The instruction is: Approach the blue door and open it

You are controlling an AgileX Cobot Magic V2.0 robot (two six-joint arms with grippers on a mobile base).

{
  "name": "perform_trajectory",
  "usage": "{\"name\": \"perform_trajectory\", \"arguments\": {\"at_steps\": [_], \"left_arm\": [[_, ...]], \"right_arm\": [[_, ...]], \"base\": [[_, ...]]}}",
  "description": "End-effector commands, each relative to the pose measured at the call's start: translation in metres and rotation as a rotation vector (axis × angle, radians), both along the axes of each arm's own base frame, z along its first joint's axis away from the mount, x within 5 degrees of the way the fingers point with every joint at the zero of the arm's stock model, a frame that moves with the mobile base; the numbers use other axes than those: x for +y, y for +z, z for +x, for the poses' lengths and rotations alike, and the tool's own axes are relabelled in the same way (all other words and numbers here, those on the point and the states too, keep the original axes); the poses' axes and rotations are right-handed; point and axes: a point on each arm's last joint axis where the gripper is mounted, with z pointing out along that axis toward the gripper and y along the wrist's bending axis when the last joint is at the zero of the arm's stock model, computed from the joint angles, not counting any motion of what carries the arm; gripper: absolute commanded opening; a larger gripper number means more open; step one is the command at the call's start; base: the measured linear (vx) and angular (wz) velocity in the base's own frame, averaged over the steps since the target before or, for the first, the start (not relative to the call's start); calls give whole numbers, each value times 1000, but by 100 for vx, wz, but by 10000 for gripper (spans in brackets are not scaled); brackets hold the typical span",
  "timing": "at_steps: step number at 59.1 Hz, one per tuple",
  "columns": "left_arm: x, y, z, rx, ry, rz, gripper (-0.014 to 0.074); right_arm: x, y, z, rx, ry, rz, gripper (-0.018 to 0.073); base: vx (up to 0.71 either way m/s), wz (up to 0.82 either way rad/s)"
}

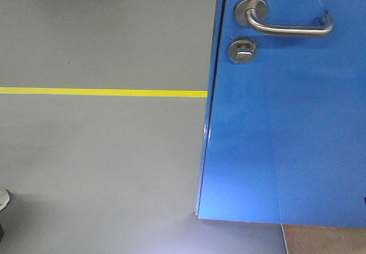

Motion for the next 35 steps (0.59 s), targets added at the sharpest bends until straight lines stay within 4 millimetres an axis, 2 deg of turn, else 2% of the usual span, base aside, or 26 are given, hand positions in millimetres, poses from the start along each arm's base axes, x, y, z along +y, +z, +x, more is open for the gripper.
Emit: {"name": "perform_trajectory", "arguments": {"at_steps": [1,11,20,26,35], "left_arm": [[0,6,1,-89,2,1,70],[0,6,1,-88,2,1,70],[0,6,1,-88,2,1,70],[0,6,1,-88,2,1,70],[0,6,1,-89,2,1,70]], "right_arm": [[-2,-2,1,-36,-27,-28,6],[4,-1,1,-44,19,-145,6],[8,-6,1,14,77,-85,6],[6,-15,0,99,64,-50,6],[4,-20,-4,137,41,-51,6]], "base": [[0,0],[0,0],[0,0],[0,0],[0,0]]}}
